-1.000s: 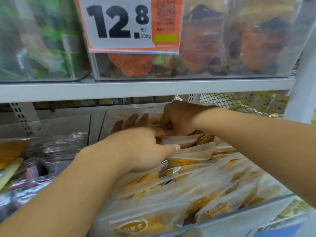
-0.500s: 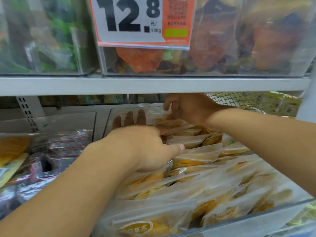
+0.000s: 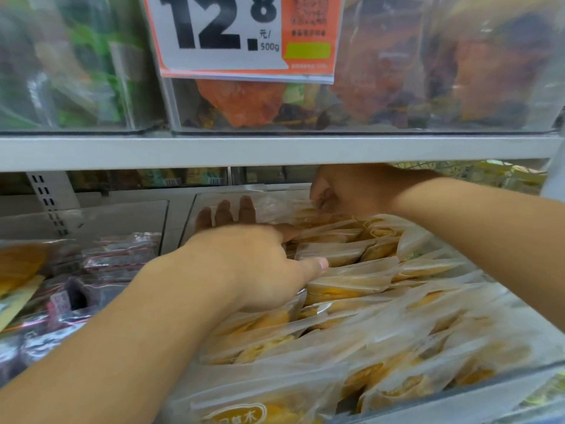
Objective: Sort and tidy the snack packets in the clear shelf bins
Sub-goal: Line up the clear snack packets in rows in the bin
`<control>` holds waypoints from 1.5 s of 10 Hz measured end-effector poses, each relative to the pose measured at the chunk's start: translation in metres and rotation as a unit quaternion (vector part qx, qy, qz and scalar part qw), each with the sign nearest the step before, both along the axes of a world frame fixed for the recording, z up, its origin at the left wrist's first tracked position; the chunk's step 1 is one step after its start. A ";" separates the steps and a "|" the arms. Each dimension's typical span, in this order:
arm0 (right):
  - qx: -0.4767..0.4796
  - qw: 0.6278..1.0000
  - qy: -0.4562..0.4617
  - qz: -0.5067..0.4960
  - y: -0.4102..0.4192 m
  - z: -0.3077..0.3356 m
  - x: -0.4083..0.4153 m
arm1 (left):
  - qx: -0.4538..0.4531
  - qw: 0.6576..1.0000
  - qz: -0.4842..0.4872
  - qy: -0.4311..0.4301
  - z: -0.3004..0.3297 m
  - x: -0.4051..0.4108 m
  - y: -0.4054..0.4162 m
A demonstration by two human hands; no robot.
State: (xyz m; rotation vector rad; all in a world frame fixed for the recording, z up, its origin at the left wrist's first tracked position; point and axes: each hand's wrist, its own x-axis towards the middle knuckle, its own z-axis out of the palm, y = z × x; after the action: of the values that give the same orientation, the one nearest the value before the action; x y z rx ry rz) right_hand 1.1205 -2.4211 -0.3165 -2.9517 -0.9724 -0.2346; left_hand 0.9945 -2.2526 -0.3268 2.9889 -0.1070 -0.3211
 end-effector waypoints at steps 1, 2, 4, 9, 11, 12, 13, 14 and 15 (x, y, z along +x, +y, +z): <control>0.034 0.998 0.049 -0.005 0.007 -0.006 0.003 | 0.002 1.000 0.002 -0.002 -0.001 -0.001 0.000; 0.067 0.994 0.088 -0.013 0.012 -0.005 0.006 | -0.005 1.000 0.006 -0.002 -0.002 0.000 0.001; 0.060 0.997 0.014 -0.034 0.004 -0.009 0.001 | 0.001 1.000 -0.014 -0.020 -0.006 0.002 0.003; 0.091 0.996 0.006 -0.020 0.012 -0.007 -0.009 | -0.009 1.000 -0.012 -0.016 0.001 -0.002 0.002; 0.032 0.999 0.012 0.015 0.037 -0.009 -0.003 | -0.014 0.998 -0.005 -0.061 0.000 -0.006 0.006; 0.058 0.998 0.022 0.030 0.043 -0.008 -0.002 | -0.001 0.996 0.053 -0.075 -0.004 -0.009 0.010; 0.085 0.995 0.024 0.046 0.048 -0.010 -0.005 | 0.026 0.991 0.125 -0.029 -0.005 -0.011 0.020; 0.073 0.996 0.026 0.052 0.057 -0.009 -0.001 | 0.004 0.992 0.128 -0.018 -0.004 -0.013 0.031; 0.046 0.996 0.072 0.039 0.062 -0.008 0.005 | 0.000 0.993 0.111 -0.033 -0.007 -0.014 0.035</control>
State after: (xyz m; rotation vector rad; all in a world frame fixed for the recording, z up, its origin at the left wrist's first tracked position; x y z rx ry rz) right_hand 1.1256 -2.3591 -0.3243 -2.7947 -1.0255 -0.0616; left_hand 0.9808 -2.2176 -0.3334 2.9724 0.2175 -0.1963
